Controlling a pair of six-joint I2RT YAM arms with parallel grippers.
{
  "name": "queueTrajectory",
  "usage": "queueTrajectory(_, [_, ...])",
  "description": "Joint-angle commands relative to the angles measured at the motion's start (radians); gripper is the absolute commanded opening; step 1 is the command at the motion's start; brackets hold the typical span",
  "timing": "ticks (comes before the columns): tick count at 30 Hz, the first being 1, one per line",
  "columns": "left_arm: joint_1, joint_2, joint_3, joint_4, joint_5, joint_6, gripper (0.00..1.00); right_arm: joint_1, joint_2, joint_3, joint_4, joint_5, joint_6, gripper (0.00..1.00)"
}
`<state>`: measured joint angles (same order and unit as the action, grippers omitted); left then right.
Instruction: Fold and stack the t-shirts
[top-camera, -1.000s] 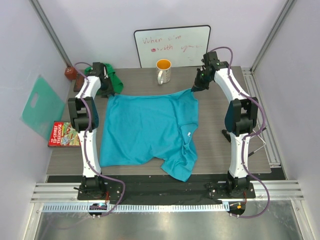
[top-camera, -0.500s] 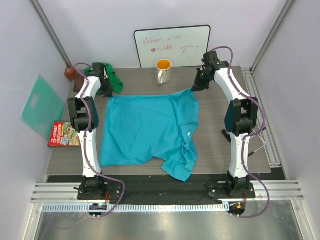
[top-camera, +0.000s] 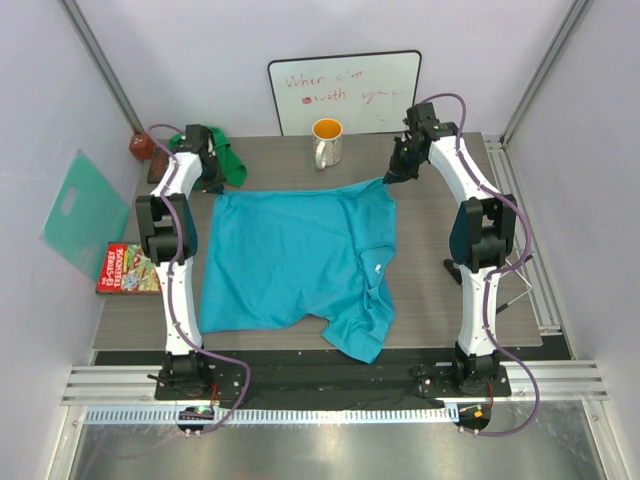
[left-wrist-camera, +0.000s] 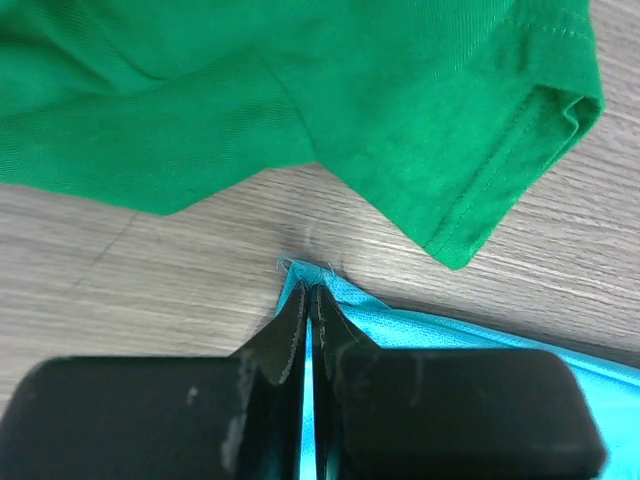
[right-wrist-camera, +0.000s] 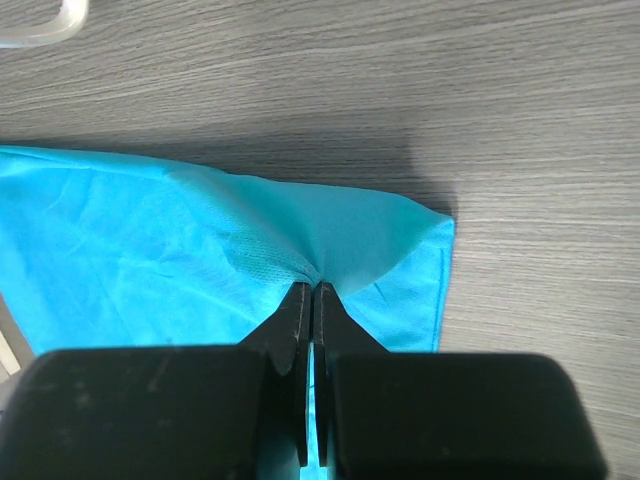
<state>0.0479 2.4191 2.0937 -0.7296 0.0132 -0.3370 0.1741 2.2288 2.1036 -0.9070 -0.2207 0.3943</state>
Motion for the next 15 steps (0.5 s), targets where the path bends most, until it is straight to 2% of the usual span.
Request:
queueTrajectory(1, [0.000, -0.123, 0.057, 0.015, -0.071, 0.012, 0.00, -0.007, -0.035, 0.013, 0.002, 0.033, -0.031, 0.01])
queueTrajectory(9, [0.001, -0.175, 0.000, 0.018, -0.007, 0.032, 0.00, -0.007, 0.054, 0.167, -0.007, -0.032, -0.018, 0.01])
queueTrajectory(15, [0.001, -0.274, -0.112, 0.045, 0.037, 0.035, 0.00, 0.001, -0.004, 0.122, 0.005, -0.071, -0.012, 0.01])
